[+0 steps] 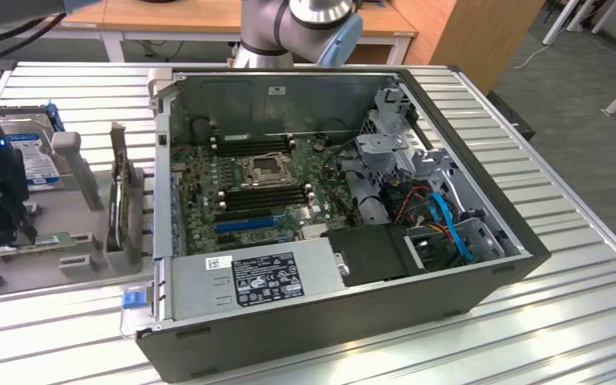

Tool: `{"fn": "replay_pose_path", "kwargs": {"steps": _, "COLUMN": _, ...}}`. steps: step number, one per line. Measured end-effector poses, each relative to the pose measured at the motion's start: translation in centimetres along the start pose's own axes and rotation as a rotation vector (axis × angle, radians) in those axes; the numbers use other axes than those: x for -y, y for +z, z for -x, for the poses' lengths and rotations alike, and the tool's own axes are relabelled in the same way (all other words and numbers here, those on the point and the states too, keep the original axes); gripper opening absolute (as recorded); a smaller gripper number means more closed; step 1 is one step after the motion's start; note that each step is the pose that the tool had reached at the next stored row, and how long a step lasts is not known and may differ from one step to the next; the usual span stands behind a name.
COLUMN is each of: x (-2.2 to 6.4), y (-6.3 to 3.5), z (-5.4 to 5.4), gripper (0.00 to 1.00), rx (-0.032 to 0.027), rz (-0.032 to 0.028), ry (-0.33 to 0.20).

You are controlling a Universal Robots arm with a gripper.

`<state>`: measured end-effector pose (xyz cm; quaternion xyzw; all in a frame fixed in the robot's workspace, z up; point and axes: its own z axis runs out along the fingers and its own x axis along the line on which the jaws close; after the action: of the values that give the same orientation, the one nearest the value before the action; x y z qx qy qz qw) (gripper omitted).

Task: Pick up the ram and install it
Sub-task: 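Pick up the ram and move it above insertion slot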

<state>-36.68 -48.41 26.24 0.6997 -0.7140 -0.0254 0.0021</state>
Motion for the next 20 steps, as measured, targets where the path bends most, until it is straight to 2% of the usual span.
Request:
{"fn": "replay_pose_path", "kwargs": {"steps": 10, "x": 0.10, "y": -2.97, "z": 0.1, "gripper": 0.12, "rx": -0.0001, "rz": 0.0025, "ry": 0.000}}
{"fn": "replay_pose_path", "kwargs": {"steps": 20, "x": 0.15, "y": -5.49, "z": 0.2, "gripper": 0.12, "rx": -0.0001, "rz": 0.0046, "ry": 0.000}}
